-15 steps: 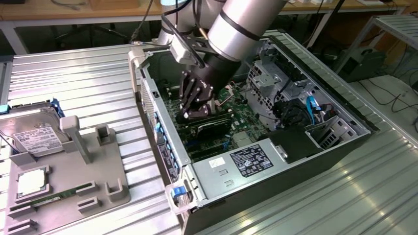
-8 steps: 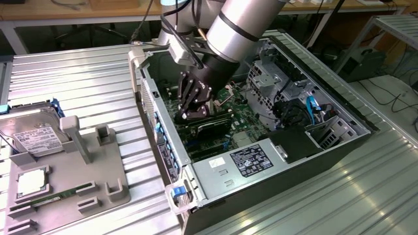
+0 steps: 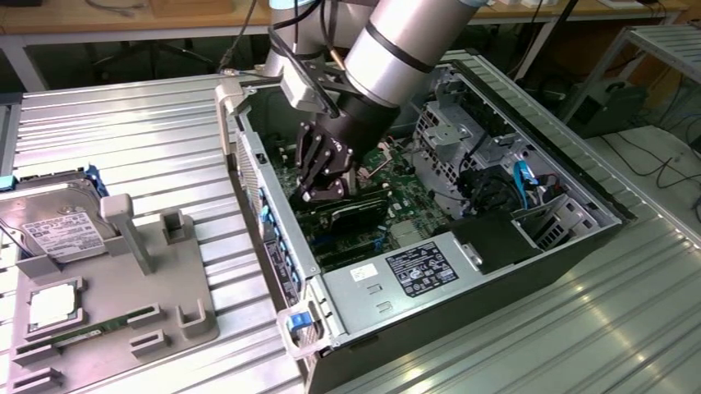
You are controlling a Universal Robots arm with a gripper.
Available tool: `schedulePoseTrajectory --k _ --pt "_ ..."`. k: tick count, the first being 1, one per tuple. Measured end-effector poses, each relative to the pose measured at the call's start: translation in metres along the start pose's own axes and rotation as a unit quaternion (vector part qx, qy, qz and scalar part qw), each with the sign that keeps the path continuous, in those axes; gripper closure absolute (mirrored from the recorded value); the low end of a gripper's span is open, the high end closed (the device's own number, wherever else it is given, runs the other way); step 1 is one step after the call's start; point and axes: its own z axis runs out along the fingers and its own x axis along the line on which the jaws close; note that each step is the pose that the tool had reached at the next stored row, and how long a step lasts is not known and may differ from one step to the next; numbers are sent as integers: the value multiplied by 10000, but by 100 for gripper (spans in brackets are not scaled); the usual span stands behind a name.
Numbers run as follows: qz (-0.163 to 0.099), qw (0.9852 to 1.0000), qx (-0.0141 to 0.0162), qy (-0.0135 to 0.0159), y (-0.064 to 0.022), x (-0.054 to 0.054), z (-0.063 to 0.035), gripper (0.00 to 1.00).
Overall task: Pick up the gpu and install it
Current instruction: 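Press down on the gpu until it lock into place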
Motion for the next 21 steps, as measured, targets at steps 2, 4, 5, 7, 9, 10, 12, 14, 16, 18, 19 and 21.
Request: schedulePoseTrajectory --k 2,4,5,7,9,10,12,14,16,18,19,21 --pt "0 10000 -6 0 7 0 16 89" --pt "0 10000 -15 2 6 0 22 89" --pt "1 10000 -20 1 7 0 25 89" --pt "1 10000 -28 2 8 0 29 89" --pt "1 10000 -39 1 9 0 32 89" --pt "2 10000 -43 1 9 0 34 89" --pt "1 10000 -48 1 4 0 44 89" --pt "2 10000 -49 3 -1 -1 55 89" --pt "2 10000 -48 3 -7 -1 66 89" --pt "2 10000 -48 2 -12 -1 79 89" --pt "2 10000 -49 3 -14 -1 83 89" --pt "2 10000 -51 2 -18 -1 93 89"
